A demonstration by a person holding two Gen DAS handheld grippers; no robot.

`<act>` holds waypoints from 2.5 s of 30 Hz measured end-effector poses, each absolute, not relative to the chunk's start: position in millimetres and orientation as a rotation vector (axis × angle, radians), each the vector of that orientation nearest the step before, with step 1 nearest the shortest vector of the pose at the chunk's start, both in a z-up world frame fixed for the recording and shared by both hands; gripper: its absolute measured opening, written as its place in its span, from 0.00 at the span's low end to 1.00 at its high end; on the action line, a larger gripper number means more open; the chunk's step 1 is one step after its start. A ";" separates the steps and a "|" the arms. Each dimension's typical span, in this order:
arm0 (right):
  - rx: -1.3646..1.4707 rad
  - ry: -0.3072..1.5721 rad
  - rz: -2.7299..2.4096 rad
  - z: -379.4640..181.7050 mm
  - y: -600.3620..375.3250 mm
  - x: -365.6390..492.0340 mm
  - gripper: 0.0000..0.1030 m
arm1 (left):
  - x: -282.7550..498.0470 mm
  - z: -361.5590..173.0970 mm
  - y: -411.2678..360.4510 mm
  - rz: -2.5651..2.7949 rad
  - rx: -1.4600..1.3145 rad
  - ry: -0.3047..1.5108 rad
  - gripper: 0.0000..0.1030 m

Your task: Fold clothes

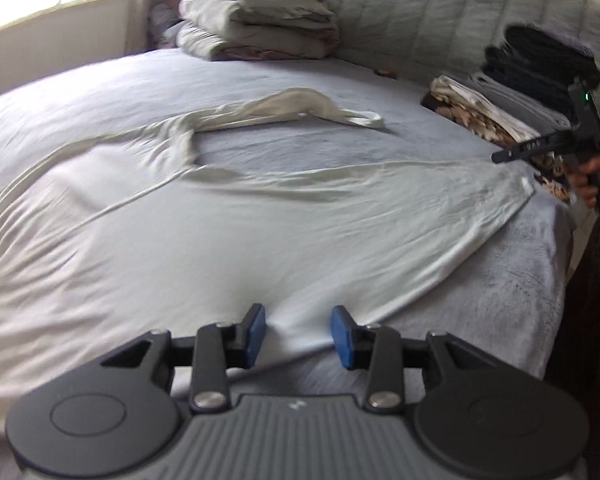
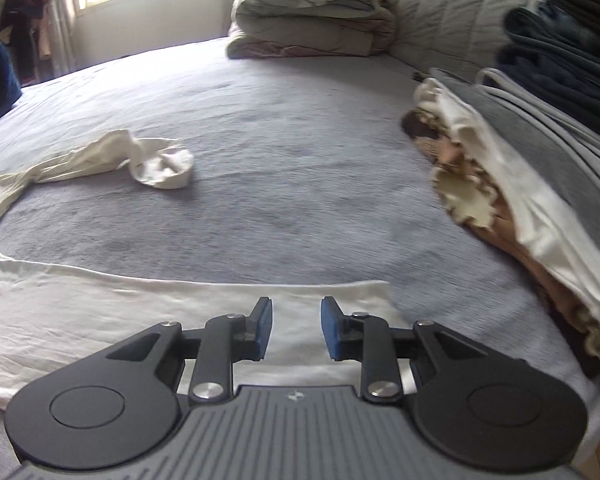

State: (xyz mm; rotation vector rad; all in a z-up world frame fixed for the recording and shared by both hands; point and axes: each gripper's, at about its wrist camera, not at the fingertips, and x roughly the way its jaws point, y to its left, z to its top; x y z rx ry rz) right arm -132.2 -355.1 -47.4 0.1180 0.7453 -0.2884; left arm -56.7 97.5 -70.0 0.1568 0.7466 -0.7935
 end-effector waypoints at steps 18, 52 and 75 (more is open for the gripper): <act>-0.118 0.733 0.245 -64.0 -213.4 -96.6 0.33 | -31.4 -62.9 61.7 -0.775 0.189 0.742 0.43; 0.180 0.712 -0.100 -76.1 -330.5 67.8 0.38 | 76.8 -45.6 8.1 -0.400 0.011 0.696 0.53; 0.216 0.489 -0.172 -11.2 -403.4 126.9 0.06 | 98.1 -76.3 -5.7 -0.381 0.055 0.629 0.52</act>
